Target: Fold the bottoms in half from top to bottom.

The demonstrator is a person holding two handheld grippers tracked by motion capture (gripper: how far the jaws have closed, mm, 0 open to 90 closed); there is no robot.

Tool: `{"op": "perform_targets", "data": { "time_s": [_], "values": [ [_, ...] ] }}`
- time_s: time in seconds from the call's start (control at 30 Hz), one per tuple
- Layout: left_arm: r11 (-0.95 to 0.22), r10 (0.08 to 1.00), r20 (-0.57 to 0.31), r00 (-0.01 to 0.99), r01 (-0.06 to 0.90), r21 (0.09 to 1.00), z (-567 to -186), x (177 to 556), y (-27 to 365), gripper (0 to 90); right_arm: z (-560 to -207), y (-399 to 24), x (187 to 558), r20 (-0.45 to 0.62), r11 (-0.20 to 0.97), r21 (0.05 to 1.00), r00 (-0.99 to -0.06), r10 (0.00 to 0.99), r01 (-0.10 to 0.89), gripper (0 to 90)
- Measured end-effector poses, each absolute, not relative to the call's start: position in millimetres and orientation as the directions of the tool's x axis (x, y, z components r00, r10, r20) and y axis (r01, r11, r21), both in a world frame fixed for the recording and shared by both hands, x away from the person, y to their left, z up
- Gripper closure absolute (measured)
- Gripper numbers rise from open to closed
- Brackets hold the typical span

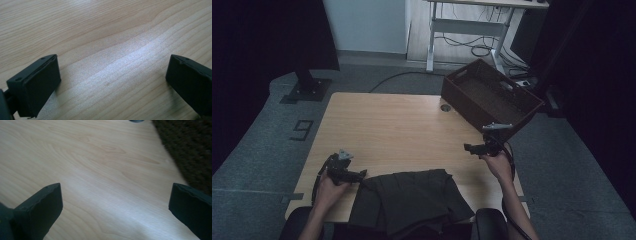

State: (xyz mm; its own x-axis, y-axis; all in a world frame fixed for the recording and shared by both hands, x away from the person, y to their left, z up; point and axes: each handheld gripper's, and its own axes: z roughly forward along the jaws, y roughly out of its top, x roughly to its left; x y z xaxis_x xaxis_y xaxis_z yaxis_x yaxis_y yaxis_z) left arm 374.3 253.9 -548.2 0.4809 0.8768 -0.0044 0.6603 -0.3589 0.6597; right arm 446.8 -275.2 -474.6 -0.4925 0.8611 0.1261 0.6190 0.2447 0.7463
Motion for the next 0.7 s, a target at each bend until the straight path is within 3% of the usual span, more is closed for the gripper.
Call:
{"op": "perform_targets", "data": {
  "time_s": [0.57, 0.7],
  "values": [
    [-0.359, 0.877, -0.005, 0.481, 0.66, 0.66, -548, 374, 254, 0.0, -449, -300, 465, 0.065, 0.226, 0.756, -0.414, 0.908, 0.614, 5.1],
    [-0.358, 0.877, -0.005, 0.481, 0.66, 0.66, -548, 374, 254, 0.0, -445, -305, 469, 0.062, 0.221, 0.758, -0.405, 0.912, 0.614, 14.3]
  ]
}}
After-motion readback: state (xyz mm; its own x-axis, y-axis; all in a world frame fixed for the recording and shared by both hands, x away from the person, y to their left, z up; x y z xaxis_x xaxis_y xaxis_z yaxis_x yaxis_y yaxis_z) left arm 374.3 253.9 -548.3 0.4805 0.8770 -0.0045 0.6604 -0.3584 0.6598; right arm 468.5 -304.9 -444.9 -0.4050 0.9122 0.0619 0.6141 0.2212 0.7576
